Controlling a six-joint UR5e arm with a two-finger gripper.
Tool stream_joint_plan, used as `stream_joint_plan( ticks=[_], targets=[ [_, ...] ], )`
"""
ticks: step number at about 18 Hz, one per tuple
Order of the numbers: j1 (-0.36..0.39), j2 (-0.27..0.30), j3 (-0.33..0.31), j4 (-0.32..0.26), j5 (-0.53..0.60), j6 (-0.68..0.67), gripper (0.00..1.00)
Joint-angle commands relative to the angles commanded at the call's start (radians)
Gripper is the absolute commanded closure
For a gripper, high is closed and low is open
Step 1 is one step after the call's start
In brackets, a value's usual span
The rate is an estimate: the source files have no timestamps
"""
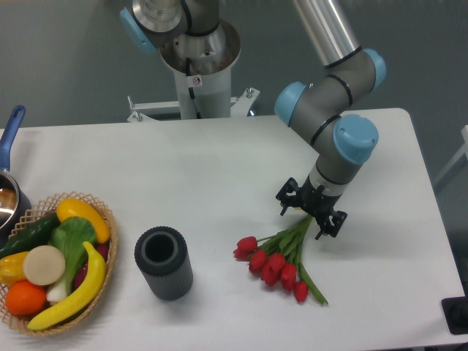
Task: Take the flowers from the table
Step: 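Close the gripper around the tulip stems near the twine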
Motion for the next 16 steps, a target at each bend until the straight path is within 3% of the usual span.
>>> stream_joint_plan(
  ticks=[13, 16],
  targets=[
    [-0.002, -0.019, -0.006, 0.000, 0.003, -0.002, 0.01],
    [-0.002, -0.018, -0.006, 0.000, 0.003, -0.005, 0.20]
  ],
)
